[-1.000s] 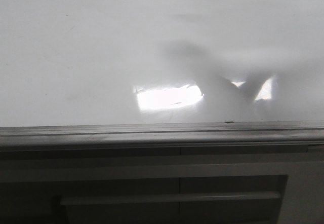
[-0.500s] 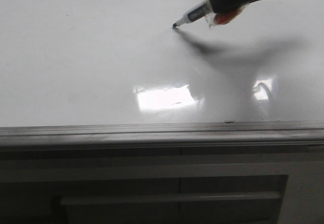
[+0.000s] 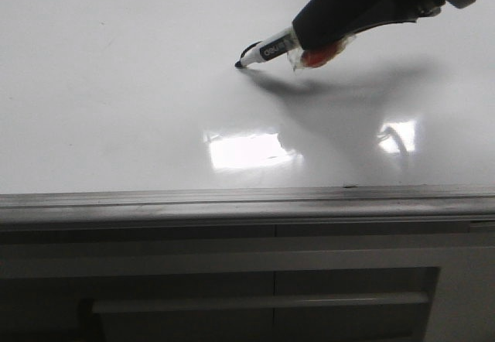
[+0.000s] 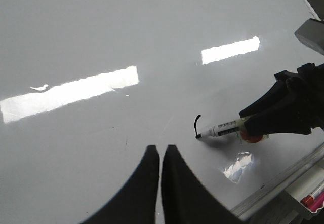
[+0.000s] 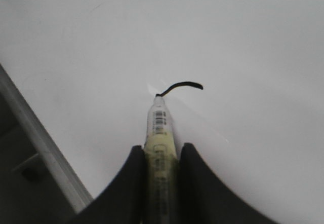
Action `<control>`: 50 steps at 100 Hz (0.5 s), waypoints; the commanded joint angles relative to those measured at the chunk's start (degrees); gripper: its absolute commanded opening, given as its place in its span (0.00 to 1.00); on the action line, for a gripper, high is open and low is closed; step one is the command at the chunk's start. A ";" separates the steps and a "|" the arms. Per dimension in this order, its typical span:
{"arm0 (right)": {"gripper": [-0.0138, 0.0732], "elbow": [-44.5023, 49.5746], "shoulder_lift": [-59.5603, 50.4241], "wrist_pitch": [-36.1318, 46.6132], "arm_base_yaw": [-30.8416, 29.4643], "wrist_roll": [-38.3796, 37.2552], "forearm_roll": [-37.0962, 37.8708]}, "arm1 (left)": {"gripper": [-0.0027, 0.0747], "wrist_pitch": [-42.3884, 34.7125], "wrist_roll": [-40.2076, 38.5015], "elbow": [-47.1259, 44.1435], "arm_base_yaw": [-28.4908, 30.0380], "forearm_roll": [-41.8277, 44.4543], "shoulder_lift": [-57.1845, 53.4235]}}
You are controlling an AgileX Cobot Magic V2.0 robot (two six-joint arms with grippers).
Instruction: Write number 0 on whiteboard
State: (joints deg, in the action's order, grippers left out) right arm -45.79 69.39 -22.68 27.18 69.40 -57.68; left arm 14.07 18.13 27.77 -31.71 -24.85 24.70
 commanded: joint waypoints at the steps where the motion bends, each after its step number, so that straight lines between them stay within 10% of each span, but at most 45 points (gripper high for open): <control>1: 0.10 -1.68 -0.72 -1.10 -0.24 -0.03 -0.40 | 0.01 -4.47 -0.54 1.43 -0.20 -0.95 0.36; 50: 0.10 -1.57 -1.95 -8.05 -0.53 -24.85 26.69 | 0.01 -4.12 -0.54 1.43 -0.20 -0.95 0.36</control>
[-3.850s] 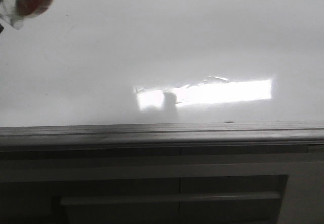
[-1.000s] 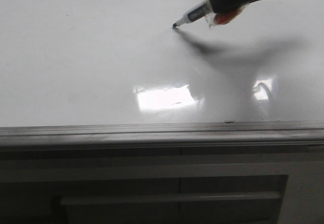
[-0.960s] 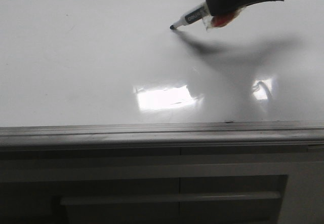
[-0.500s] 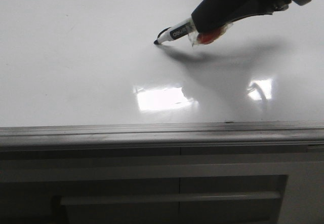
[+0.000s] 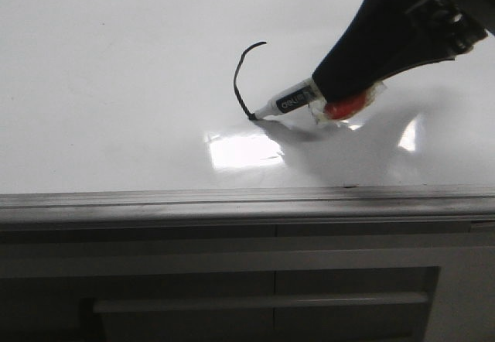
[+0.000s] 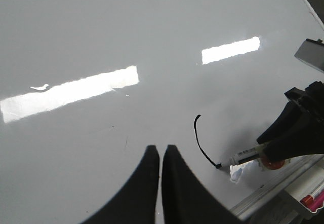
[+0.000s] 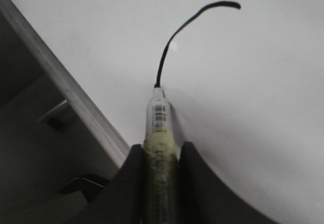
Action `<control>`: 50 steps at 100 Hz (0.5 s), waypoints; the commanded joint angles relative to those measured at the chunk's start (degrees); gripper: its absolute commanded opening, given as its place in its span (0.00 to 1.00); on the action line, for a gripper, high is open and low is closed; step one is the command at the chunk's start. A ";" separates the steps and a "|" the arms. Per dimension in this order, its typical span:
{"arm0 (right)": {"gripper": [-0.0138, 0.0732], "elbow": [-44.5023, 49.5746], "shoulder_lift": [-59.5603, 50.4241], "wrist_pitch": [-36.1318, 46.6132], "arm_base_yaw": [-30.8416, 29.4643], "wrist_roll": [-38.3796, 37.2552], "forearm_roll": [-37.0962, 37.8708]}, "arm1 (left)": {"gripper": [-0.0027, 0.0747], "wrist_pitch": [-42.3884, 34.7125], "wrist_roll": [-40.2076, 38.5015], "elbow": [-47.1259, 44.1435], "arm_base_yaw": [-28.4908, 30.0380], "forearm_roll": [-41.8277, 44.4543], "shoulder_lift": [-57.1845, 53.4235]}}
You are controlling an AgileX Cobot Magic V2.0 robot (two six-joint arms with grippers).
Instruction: Write number 0 on whiteboard
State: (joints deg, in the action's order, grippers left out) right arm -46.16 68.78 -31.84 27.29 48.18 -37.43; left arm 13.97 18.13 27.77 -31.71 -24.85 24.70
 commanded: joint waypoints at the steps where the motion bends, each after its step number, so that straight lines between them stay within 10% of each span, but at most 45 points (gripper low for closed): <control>1: 0.10 -1.21 -1.45 1.11 -0.64 -3.91 6.63 | 0.01 -4.02 -0.54 1.43 -0.20 -0.95 0.36; 50: 0.10 -2.45 -5.34 -0.77 -0.64 -27.51 31.07 | 0.01 -3.92 -0.54 1.43 -0.20 -0.95 0.36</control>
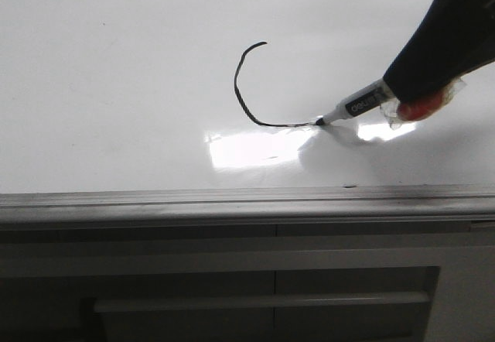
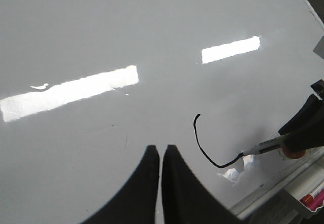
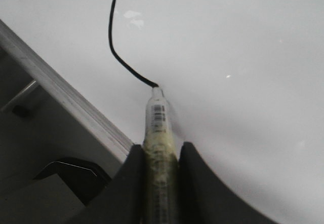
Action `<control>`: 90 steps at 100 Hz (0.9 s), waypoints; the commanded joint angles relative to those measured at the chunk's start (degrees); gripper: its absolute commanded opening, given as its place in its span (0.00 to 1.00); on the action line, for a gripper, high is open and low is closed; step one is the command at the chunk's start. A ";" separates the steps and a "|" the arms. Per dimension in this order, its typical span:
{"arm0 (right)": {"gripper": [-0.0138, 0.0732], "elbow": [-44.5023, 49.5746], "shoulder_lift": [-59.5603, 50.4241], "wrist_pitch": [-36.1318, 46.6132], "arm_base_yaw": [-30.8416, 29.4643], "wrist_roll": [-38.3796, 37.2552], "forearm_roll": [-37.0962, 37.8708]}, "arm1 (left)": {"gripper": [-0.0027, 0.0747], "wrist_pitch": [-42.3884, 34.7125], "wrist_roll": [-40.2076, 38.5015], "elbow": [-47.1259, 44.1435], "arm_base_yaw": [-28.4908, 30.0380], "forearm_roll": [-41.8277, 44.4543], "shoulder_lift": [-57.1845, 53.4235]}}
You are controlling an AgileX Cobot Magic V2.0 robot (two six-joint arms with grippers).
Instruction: Write number 0 on whiteboard
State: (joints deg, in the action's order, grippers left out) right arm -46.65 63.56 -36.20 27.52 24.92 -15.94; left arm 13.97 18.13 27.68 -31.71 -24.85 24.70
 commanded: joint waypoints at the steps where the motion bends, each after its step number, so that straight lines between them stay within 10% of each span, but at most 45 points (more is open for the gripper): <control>1: 0.10 -2.11 -0.12 3.78 -0.87 -4.45 9.80 | 0.01 -3.92 -0.54 1.52 -0.20 -0.95 0.36; 90: 0.10 -13.06 10.11 8.55 6.01 -6.88 11.92 | 0.01 -3.92 -0.54 1.52 -0.20 -2.48 0.36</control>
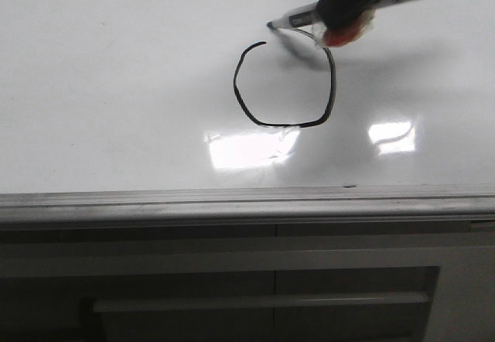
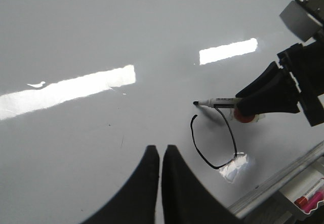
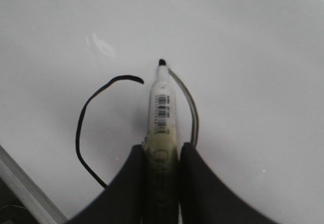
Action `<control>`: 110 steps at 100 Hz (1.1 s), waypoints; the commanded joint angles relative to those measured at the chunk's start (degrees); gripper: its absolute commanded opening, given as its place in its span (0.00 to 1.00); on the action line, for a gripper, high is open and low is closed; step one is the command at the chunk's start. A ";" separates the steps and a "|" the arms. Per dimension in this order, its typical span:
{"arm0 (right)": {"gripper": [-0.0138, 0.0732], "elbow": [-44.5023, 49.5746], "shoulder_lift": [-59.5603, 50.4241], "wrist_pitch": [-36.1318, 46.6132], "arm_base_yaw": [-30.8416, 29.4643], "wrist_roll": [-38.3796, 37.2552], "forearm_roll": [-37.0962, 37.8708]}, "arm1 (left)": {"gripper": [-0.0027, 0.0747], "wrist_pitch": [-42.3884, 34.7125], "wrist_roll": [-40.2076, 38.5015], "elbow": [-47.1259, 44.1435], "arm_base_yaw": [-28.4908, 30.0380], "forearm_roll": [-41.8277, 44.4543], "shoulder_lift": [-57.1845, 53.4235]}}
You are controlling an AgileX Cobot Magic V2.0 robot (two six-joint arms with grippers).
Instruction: Write number 0 on whiteboard
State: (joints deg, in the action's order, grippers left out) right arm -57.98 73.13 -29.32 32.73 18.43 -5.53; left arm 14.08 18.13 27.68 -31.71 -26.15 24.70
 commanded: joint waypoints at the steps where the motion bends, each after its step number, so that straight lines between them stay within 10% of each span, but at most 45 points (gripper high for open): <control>1: 0.10 -1.73 0.54 1.67 1.05 -0.39 1.50 | 0.01 -4.03 -0.54 1.52 -0.20 -1.19 0.36; 84: 0.10 -12.42 -5.72 -2.50 10.94 0.55 1.34 | 0.02 -0.47 0.37 2.36 -0.20 -1.33 0.51; 110: 0.10 -13.05 -3.25 -17.70 17.37 3.70 0.80 | 0.57 22.94 18.03 15.40 -0.20 -1.22 7.75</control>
State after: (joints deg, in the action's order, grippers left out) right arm -69.25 69.81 -46.13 47.94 19.05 -4.45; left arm 33.33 30.63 36.96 -31.71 -26.34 29.01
